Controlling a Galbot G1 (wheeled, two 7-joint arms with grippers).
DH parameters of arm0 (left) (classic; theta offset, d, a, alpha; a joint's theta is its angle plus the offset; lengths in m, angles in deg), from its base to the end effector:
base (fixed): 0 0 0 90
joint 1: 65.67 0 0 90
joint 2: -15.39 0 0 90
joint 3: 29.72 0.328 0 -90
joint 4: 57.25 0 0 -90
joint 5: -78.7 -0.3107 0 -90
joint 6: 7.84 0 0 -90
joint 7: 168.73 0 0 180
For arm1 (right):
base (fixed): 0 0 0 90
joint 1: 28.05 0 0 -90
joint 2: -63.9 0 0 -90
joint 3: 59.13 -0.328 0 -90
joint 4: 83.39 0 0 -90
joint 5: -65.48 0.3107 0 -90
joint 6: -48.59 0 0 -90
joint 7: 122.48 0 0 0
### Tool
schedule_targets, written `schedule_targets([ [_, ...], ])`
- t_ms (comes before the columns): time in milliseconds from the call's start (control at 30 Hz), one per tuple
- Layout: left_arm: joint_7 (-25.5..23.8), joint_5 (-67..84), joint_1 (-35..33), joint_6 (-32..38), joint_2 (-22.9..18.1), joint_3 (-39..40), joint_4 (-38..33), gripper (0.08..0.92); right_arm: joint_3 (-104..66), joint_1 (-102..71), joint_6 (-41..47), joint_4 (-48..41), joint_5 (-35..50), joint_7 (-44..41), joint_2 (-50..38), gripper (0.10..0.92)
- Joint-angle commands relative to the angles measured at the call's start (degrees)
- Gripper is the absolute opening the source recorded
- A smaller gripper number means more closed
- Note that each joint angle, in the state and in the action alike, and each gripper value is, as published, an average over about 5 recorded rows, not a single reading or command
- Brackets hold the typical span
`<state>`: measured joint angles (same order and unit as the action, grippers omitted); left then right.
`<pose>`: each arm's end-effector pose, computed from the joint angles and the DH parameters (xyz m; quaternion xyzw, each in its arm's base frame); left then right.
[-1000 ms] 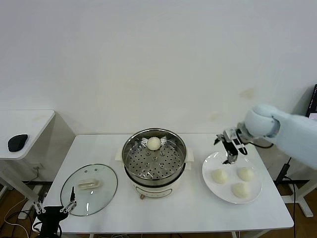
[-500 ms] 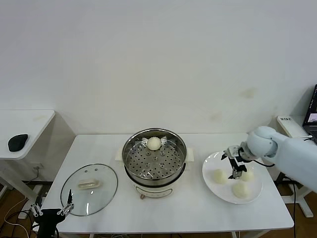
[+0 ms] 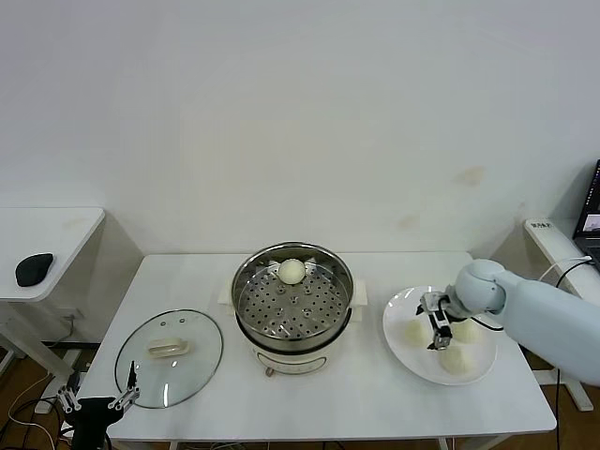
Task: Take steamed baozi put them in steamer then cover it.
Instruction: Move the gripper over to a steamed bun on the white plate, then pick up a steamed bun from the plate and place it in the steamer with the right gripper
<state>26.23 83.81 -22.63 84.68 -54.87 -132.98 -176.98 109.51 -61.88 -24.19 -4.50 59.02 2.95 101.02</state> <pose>0.0749 0.1170 -0.2894 0.1136 -0.9747 -0.1728 0.0843 0.4259 -0.1289 -0.2131 0.4858 -0.5460 0.5622 0.3871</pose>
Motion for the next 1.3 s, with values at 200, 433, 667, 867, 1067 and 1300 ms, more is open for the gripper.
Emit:
schedule_targets([
  [200,0.0,0.1,0.0,-0.2,-0.2,-0.1,0.4,0.823,-1.7,-2.2,0.1,-3.4,-2.1,0.5,3.1,0.743],
  [433,0.0,0.4,0.3,-0.2,-0.2,0.0,0.7,0.823,-1.8,-1.8,0.1,-3.1,-2.2,0.1,2.3,0.631],
  [667,0.0,0.5,0.4,-0.2,-0.3,0.1,0.5,0.823,-0.4,2.4,0.1,0.1,-0.3,-1.3,0.0,0.566],
  [867,-0.1,0.6,0.8,-0.3,-0.3,0.3,0.1,0.823,3.2,12.7,0.1,4.2,4.3,-2.9,-3.5,0.543],
  [1067,-0.1,0.7,0.9,-0.4,-0.2,0.6,-0.7,0.823,12.2,28.0,0.1,9.6,13.2,-3.2,-5.1,0.543],
  [1300,-0.1,0.9,1.0,-0.4,0.3,0.9,-1.1,0.823,21.5,45.4,2.6,12.6,24.2,-1.2,2.8,0.546],
])
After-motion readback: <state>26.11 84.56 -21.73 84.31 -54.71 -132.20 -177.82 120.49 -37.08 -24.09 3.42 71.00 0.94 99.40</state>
